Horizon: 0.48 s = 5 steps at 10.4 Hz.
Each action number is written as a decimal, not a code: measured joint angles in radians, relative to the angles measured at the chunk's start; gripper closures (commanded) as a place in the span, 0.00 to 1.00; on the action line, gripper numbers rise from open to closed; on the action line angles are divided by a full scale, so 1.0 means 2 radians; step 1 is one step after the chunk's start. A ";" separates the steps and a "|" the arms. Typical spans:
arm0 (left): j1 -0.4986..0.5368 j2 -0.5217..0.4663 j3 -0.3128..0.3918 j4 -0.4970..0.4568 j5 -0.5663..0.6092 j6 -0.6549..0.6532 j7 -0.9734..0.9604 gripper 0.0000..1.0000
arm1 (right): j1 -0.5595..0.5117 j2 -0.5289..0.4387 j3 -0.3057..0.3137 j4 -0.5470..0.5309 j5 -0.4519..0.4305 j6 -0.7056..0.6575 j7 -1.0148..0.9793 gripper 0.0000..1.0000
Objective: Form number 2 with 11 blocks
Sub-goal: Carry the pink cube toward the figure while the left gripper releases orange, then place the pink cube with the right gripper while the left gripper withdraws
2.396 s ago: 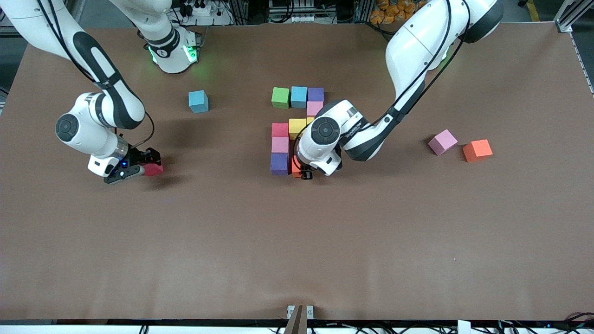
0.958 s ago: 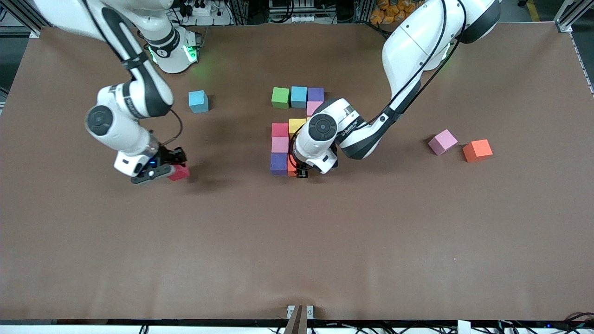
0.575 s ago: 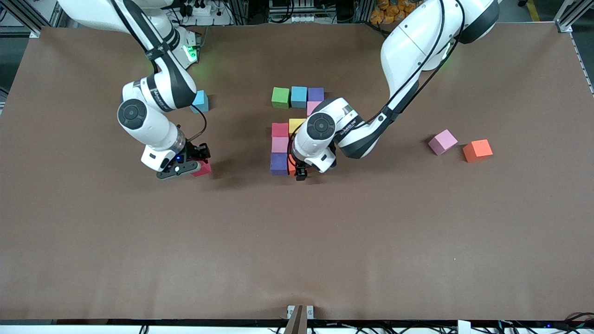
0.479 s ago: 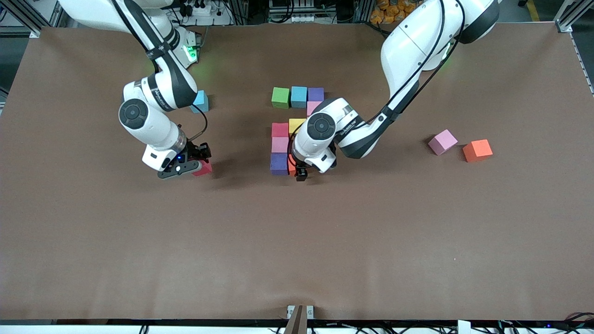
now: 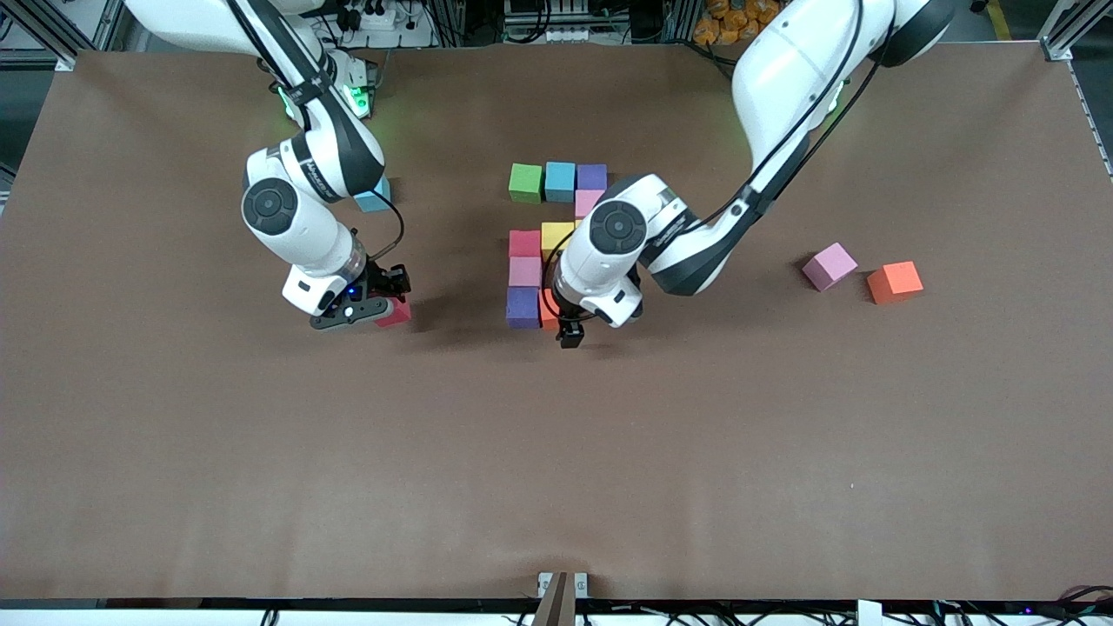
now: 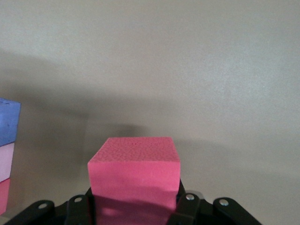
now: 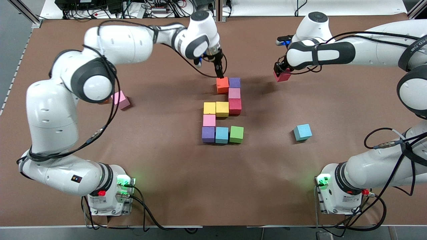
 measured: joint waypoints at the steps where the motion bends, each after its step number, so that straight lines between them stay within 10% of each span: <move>1: 0.017 -0.017 -0.014 0.000 0.000 -0.023 0.019 0.00 | 0.007 0.000 0.001 0.006 0.002 -0.006 0.016 0.47; 5: 0.107 -0.057 -0.057 0.000 0.000 -0.099 0.123 0.00 | 0.106 -0.002 0.003 0.080 0.017 -0.055 0.182 0.47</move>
